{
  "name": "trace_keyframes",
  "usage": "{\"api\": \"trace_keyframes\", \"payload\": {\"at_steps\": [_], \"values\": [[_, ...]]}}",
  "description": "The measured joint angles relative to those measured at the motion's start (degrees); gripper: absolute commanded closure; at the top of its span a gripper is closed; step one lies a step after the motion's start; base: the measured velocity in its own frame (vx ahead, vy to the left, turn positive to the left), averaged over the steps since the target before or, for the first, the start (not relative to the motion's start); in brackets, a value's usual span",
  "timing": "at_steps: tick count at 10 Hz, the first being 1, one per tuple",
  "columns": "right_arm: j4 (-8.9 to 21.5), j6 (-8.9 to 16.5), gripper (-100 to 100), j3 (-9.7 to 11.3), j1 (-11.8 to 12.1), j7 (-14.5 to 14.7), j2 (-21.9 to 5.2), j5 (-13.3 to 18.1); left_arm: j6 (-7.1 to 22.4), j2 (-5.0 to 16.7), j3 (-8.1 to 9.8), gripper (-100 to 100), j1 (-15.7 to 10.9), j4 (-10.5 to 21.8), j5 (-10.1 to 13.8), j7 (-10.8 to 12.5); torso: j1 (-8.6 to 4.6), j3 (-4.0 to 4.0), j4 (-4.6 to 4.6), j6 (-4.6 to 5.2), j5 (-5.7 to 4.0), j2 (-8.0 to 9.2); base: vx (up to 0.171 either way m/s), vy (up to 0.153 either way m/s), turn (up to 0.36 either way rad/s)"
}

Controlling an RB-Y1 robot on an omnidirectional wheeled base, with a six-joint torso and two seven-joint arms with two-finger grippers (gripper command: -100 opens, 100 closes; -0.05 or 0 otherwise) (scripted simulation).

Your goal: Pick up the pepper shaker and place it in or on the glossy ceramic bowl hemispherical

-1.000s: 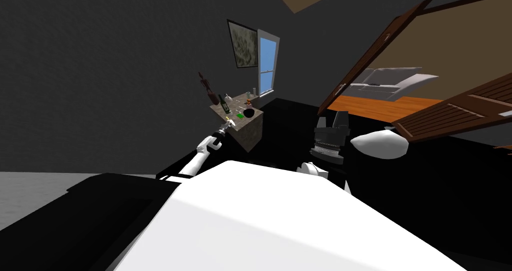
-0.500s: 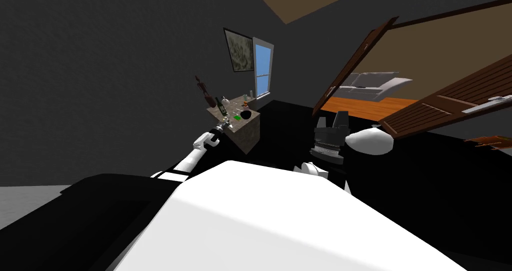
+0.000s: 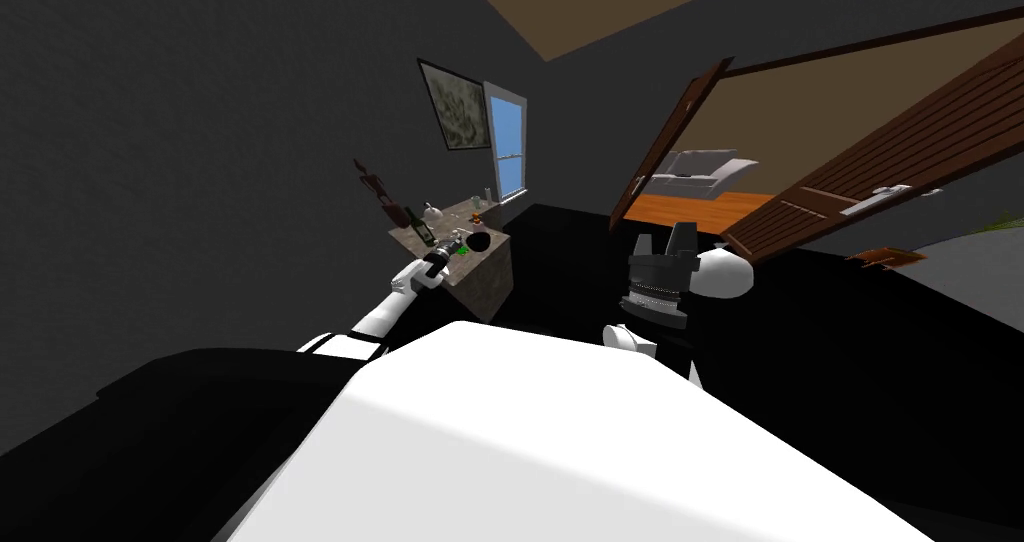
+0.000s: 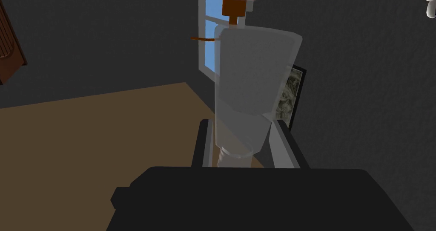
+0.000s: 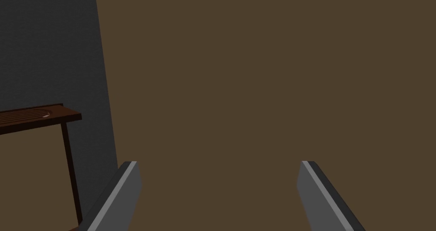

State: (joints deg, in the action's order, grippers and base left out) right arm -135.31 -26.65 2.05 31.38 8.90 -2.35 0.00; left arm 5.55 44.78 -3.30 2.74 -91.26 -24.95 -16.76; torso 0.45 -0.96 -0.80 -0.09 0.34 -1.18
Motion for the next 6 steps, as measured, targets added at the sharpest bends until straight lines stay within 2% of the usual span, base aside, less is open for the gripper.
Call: {"api": "trace_keyframes", "payload": {"at_steps": [2,3,4,6], "values": [[0.00,0.00,0,0.00,0.00,0.00,0.00,0.00,1.30,0.44,-1.40,100,-1.51,0.07,1.32,-0.05,-0.14,0.09,0.03,0.01,-0.01,0.16,0.211,0.027,-0.205],[0.00,0.00,0,0.00,0.00,0.00,0.00,0.00,1.93,0.50,-2.09,100,-2.00,-0.14,1.93,-0.17,-0.07,0.13,0.05,-0.01,-0.01,0.21,0.096,0.030,-0.054],[0.00,0.00,0,0.00,-0.01,0.00,0.01,0.00,2.03,0.49,-2.18,-100,-2.17,-0.24,2.00,-0.20,-0.07,0.33,0.09,-0.16,0.01,0.61,0.021,0.003,0.000],[0.00,0.00,0,0.00,-0.02,0.00,0.01,0.00,2.00,0.49,-2.17,-100,-2.19,-0.24,2.00,-0.20,-0.13,0.62,0.21,-0.18,-0.01,1.10,0.005,0.001,0.000]]}}
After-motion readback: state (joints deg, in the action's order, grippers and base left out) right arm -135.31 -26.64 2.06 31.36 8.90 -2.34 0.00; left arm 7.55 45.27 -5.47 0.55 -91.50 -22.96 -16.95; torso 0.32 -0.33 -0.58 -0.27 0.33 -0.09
